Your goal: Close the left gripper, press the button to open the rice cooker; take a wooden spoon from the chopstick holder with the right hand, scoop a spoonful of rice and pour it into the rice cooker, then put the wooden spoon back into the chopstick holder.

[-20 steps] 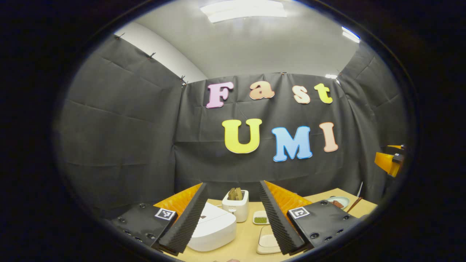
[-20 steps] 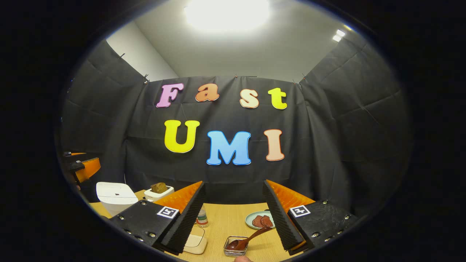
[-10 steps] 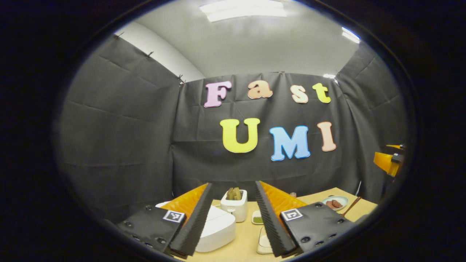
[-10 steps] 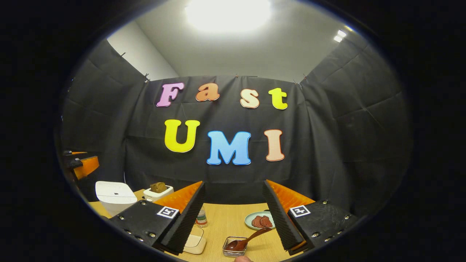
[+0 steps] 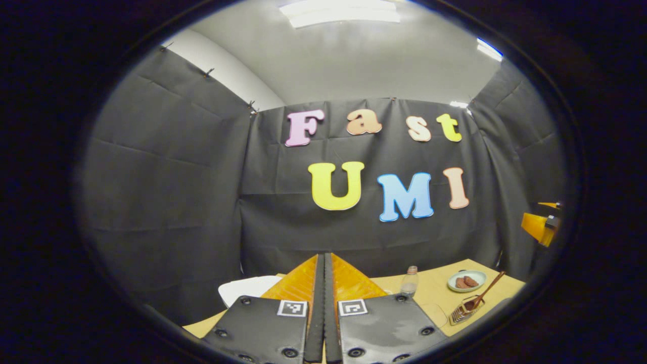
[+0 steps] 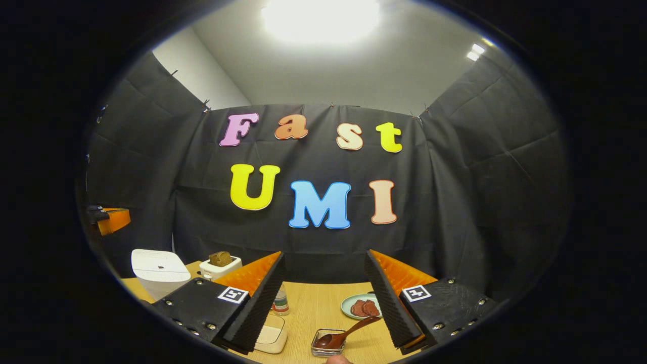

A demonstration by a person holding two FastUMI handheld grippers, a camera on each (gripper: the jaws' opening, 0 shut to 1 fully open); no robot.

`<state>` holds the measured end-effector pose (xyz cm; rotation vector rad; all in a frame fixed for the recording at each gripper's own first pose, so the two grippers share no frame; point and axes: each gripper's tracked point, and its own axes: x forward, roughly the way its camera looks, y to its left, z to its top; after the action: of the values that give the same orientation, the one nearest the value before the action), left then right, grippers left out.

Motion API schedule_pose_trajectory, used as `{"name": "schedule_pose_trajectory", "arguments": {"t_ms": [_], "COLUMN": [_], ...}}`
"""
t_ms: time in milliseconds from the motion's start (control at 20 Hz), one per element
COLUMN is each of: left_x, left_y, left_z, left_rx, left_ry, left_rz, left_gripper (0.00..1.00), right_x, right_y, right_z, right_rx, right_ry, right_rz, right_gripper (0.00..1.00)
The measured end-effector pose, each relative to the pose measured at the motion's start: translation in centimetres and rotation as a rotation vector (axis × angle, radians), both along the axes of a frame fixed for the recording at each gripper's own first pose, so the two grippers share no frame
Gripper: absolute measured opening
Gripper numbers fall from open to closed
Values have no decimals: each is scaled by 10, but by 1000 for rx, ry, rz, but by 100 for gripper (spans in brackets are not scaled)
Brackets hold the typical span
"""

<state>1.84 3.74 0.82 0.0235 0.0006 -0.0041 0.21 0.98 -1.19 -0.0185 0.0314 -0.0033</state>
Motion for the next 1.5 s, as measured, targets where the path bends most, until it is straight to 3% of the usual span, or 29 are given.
{"name": "schedule_pose_trajectory", "arguments": {"t_ms": [500,900,1500], "left_x": [46,85,118], "left_y": [50,83,106], "left_z": [-33,-105,-204], "left_rx": [-61,-100,-74], "left_ry": [100,252,418], "left_rz": [-11,-18,-45], "left_gripper": [9,9,7], "right_x": [-2,-11,-20], "right_y": [2,2,19], "right_z": [-8,-18,-23], "right_rx": [-7,-27,-68], "right_ry": [29,63,93], "right_rz": [-64,-145,-220], "right_gripper": [95,95,95]}}
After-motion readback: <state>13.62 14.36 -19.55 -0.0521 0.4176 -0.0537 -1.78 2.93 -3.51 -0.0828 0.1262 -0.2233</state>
